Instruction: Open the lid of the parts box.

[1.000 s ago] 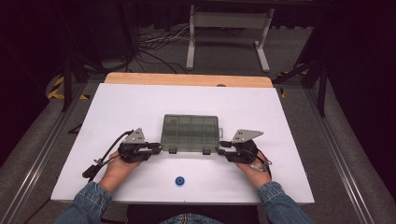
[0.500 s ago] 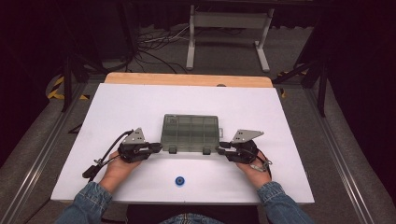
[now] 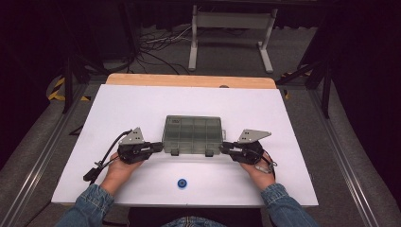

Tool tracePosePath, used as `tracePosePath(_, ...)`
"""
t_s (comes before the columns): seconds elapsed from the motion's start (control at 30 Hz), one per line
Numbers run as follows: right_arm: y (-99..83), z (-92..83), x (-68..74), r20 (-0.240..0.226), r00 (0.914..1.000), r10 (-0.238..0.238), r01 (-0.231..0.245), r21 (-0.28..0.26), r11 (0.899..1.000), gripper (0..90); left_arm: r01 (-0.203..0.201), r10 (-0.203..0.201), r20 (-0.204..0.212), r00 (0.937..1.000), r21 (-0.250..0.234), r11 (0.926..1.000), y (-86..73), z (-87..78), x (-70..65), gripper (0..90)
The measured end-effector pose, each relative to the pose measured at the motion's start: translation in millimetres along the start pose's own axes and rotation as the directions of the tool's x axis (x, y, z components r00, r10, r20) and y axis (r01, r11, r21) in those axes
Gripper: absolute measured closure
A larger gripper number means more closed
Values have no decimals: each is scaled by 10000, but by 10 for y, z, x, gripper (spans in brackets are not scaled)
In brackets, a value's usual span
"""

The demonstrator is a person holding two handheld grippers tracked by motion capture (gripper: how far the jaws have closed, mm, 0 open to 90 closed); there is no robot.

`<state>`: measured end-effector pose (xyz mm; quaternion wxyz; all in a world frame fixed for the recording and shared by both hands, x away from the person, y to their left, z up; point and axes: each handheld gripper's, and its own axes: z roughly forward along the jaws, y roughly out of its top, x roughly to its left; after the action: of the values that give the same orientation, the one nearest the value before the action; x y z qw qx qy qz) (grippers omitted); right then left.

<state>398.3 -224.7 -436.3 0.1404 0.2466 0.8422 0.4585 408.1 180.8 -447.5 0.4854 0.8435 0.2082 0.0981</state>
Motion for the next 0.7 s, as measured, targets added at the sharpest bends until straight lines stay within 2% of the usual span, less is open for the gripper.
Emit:
tracePosePath(0.13,12,-19,-9,-76,10000,5,-6,-185,9998,762,195,-192,105,9998,-302,9994,3,-9,16,819)
tracePosePath(0.47,39,-26,-10,-89,9999,73,-75,-194,9998,752,199,-194,112,9997,-538,9984,15,-39,18,820)
tracePosePath(0.53,45,-22,-13,-107,9999,101,-103,-109,9999,665,228,-221,130,9997,-561,9982,16,-39,15,817)
tracePosePath(0.7,39,0,-37,454,9985,308,-304,-94,9995,387,134,-128,113,9999,-600,9981,22,-44,23,810)
